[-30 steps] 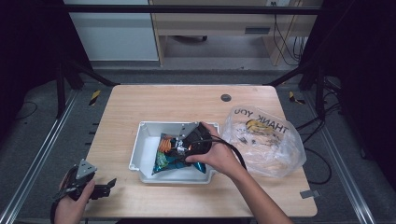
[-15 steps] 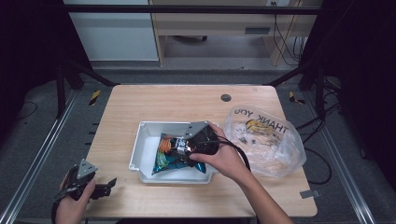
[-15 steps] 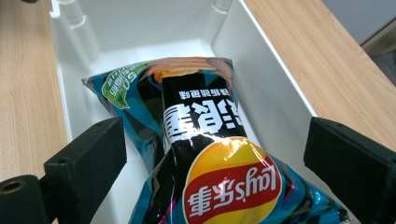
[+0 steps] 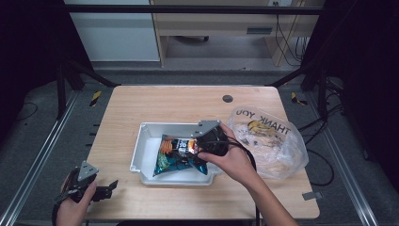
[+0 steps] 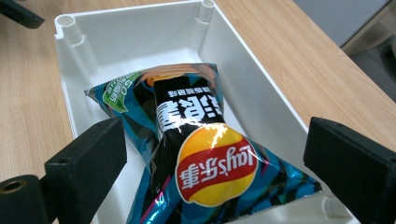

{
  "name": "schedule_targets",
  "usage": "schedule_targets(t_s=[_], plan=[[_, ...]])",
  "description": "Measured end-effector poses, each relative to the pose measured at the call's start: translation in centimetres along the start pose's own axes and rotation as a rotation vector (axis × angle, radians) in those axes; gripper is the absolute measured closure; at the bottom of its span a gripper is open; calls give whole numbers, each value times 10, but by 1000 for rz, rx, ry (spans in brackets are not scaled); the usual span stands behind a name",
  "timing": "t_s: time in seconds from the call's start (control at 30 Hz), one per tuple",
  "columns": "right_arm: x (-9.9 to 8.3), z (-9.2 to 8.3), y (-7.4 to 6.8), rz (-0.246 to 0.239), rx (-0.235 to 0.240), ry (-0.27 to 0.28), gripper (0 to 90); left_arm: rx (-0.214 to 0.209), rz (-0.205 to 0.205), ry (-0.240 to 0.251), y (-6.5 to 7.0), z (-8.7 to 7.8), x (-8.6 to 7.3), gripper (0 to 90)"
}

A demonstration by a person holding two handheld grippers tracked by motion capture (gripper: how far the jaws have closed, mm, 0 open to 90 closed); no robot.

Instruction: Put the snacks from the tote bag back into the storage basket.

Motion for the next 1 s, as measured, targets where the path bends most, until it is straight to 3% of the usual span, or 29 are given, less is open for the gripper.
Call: schedule_targets(t_s=[0.27,0.53,1.0], plan=[[-3,-17,7,38,-49,27,64,-8,2,7,4,0,2,30],[-12,-44,16,79,-112,57,62,-8,-8,14,2,-1,2,30],[-51,-79,37,171,-232,67,58,-8,-11,29,1,-4,3,30]])
Point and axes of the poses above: each handheld gripper's, and its own axes: z roughly forward along the jaws, x roughly out of its top, y roughly to its right, the point moved 9 cm from there along z, roughly forward along the jaws, and after that the axes turned 5 degrees about -z, right-handed, at the moved point
